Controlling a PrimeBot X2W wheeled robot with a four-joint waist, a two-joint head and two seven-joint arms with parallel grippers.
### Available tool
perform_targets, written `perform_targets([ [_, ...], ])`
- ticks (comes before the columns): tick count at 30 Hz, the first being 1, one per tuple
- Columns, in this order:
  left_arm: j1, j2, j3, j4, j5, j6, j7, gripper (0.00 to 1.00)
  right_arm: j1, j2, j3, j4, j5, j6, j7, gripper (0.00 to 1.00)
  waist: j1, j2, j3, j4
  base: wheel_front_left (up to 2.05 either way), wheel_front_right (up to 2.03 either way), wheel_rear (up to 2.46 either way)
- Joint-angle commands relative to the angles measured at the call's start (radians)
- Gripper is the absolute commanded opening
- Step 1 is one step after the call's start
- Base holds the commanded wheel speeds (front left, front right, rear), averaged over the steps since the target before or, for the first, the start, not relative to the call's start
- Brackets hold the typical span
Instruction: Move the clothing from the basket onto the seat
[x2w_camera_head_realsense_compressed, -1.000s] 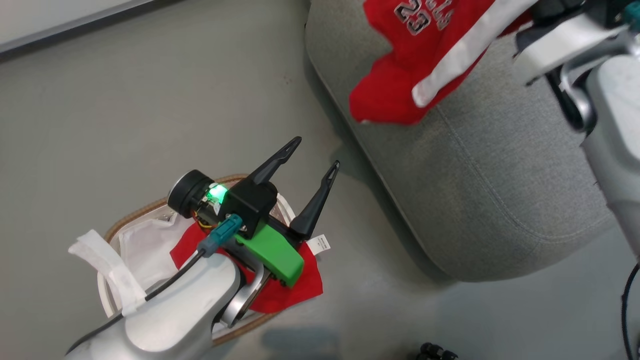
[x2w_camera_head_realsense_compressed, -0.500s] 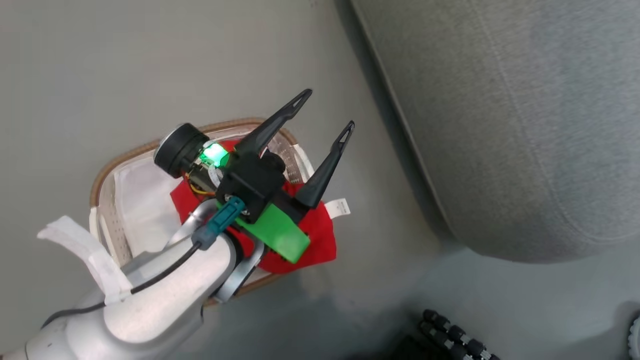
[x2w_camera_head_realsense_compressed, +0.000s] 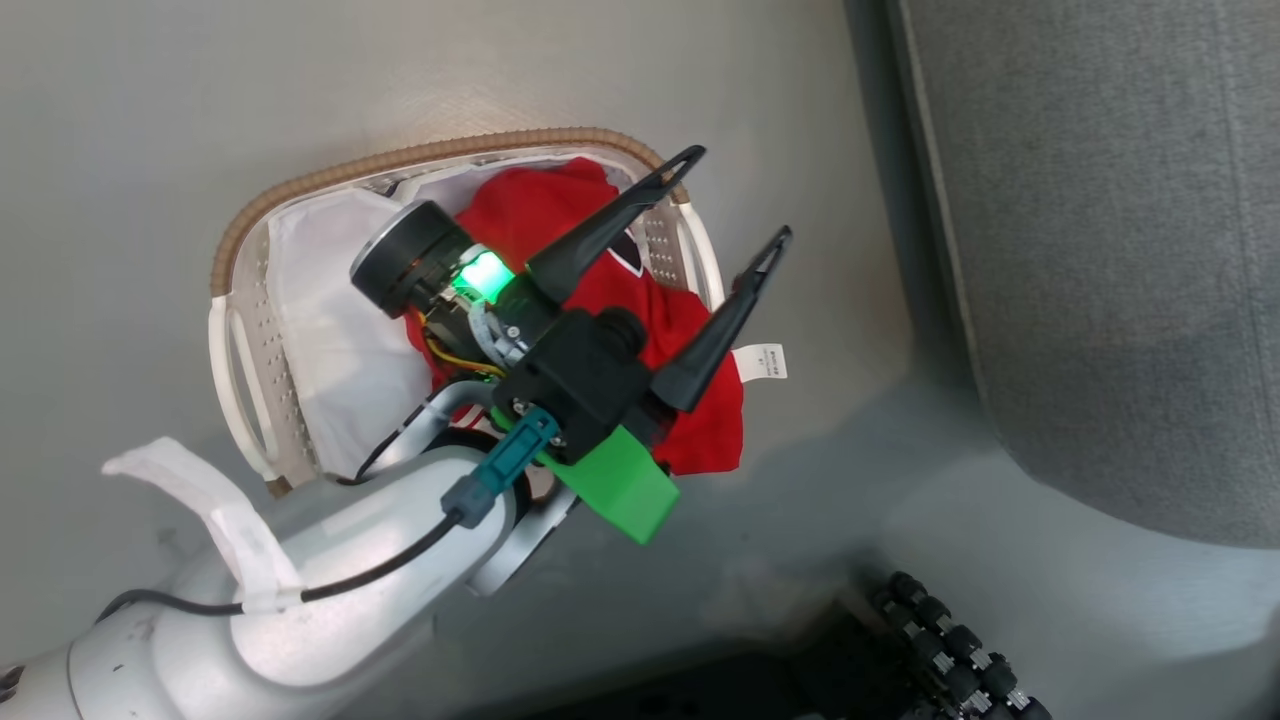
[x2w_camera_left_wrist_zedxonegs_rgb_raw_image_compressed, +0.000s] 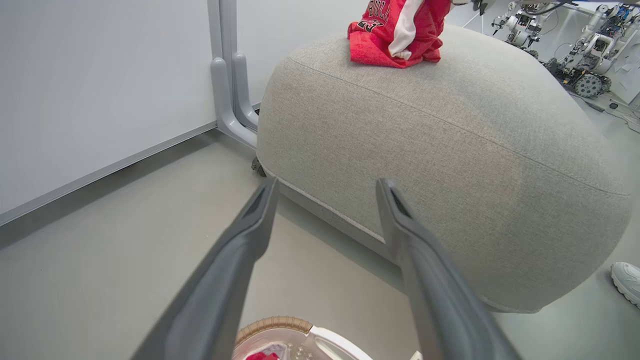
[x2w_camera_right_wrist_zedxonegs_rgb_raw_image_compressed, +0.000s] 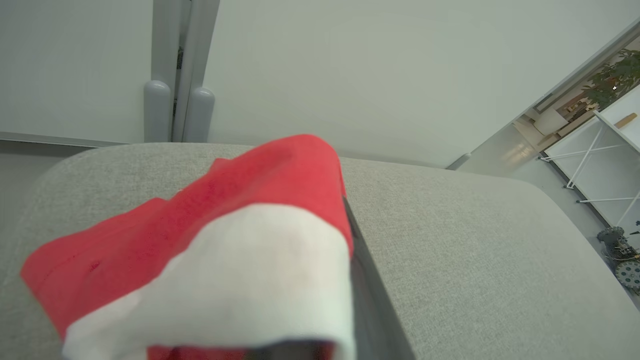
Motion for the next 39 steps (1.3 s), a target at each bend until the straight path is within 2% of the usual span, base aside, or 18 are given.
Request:
perform_targets([
  [1,-0.024,-0.007,-0.004,-0.003,0.012,-0.007,0.000,1.00,0.023,0.007,-0.014,0.028,-0.010,-0.001,-0.019,0.00,-0.0002,-0.0001,0.023,0.023,0.00,0.00,0.00],
  [2,-0.028,-0.010,-0.008,-0.001,0.015,-0.008,0.001,1.00,0.028,0.017,-0.021,0.046,-0.014,-0.001,-0.031,0.00,-0.0002,-0.0001,0.022,0.023,0.00,0.00,0.00],
  [4,-0.035,-0.018,-0.012,0.007,0.018,-0.012,0.000,1.00,0.037,0.028,-0.033,0.076,-0.029,-0.001,-0.056,0.21,-0.0002,-0.0001,0.018,0.021,0.00,0.00,0.00],
  [5,-0.036,-0.020,-0.013,0.010,0.018,-0.013,-0.002,1.00,0.041,0.033,-0.038,0.089,-0.038,-0.001,-0.068,0.40,-0.0002,-0.0001,0.014,0.020,0.00,0.00,0.00],
  [6,-0.036,-0.022,-0.013,0.013,0.015,-0.014,-0.005,1.00,0.045,0.035,-0.037,0.097,-0.047,-0.001,-0.075,0.45,-0.0002,-0.0001,0.011,0.018,0.00,0.00,0.00],
  [7,-0.034,-0.022,-0.013,0.018,0.012,-0.016,-0.008,1.00,0.053,0.042,-0.037,0.106,-0.055,-0.001,-0.083,0.83,-0.0002,-0.0001,0.006,0.017,0.00,0.00,0.00],
  [8,-0.033,-0.021,-0.014,0.022,0.010,-0.016,-0.009,1.00,0.056,0.048,-0.039,0.109,-0.056,-0.001,-0.088,0.98,-0.0002,-0.0001,0.003,0.016,0.00,0.00,0.00],
  [15,-0.008,-0.019,-0.008,0.042,-0.009,-0.007,-0.029,1.00,0.086,0.071,-0.042,0.105,-0.077,-0.001,-0.114,1.00,-0.0002,-0.0001,-0.038,0.001,0.00,0.00,0.00],
  [29,0.039,-0.015,0.019,0.096,-0.058,0.001,-0.088,1.00,0.237,0.122,-0.032,-0.006,-0.074,-0.001,-0.123,1.00,-0.0002,-0.0001,-0.163,-0.043,0.00,0.00,0.00],
  [39,0.091,-0.036,0.061,0.178,-0.117,0.001,-0.154,1.00,0.332,0.139,-0.034,-0.062,-0.041,-0.001,-0.122,1.00,-0.0002,-0.0001,-0.305,-0.015,0.00,0.00,0.00],
])
